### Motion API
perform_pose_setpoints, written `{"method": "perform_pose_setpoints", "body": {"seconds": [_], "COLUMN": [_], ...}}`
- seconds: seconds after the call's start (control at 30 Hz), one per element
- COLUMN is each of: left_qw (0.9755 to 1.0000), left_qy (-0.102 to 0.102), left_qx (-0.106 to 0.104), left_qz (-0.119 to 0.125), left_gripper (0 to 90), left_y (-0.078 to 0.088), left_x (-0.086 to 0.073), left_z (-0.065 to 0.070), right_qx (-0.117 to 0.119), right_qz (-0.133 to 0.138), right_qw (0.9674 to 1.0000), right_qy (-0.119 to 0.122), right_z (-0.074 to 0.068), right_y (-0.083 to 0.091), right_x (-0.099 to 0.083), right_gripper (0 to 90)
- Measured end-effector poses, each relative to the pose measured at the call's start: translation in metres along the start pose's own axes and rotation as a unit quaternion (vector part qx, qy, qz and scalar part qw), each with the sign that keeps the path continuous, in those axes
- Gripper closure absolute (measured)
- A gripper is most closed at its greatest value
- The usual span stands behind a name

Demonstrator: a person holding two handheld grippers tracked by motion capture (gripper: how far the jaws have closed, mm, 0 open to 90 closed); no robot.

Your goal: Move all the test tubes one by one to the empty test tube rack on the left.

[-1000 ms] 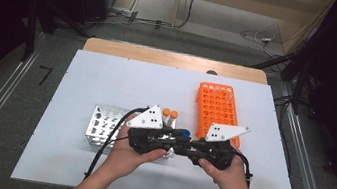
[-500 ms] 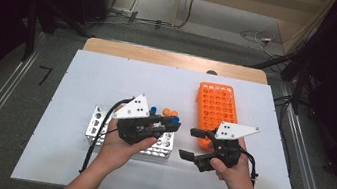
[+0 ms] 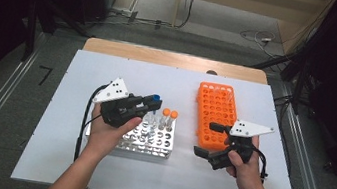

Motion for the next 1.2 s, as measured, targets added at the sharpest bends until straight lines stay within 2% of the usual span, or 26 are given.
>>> {"method": "perform_pose_setpoints", "body": {"seconds": [0.1, 0.33, 0.5, 0.7, 0.97, 1.2], "left_qw": [0.9997, 0.9975, 0.9959, 0.9955, 0.995, 0.9924], "left_qy": [-0.005, 0.006, 0.012, 0.019, 0.011, 0.0], "left_qx": [0.025, 0.07, 0.09, 0.093, 0.099, 0.11], "left_qz": [0.0, 0.009, 0.008, -0.004, -0.011, -0.054], "left_gripper": [76.5, 76.5, 76.5, 76.5, 76.5, 76.4], "left_y": [-0.002, -0.006, -0.013, -0.021, -0.026, -0.028], "left_x": [-0.003, -0.009, -0.016, -0.024, -0.03, -0.036], "left_z": [-0.008, -0.021, -0.025, -0.025, -0.023, -0.021], "right_qx": [-0.007, -0.016, -0.019, -0.02, -0.024, -0.025], "right_qz": [0.001, 0.004, 0.002, 0.002, 0.001, 0.0], "right_qw": [1.0, 0.9999, 0.9998, 0.9998, 0.9997, 0.9997], "right_qy": [-0.003, -0.004, -0.005, -0.003, -0.004, -0.005], "right_z": [0.002, 0.005, 0.006, 0.006, 0.006, 0.007], "right_y": [0.002, 0.005, 0.005, 0.005, 0.005, 0.004], "right_x": [-0.001, -0.002, -0.003, -0.004, -0.005, -0.006], "right_gripper": [0.0, 0.0, 0.0, 0.0, 0.0, 0.0]}}
Point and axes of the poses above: each handheld gripper's, and its own axes: y roughly backward along the jaws, x roughly out of its top, z roughly to its right, the point moved 4 cm from there along -y, roughly forward along the jaws, and after that the axes turned 9 degrees about x, right-handed, at the moved point
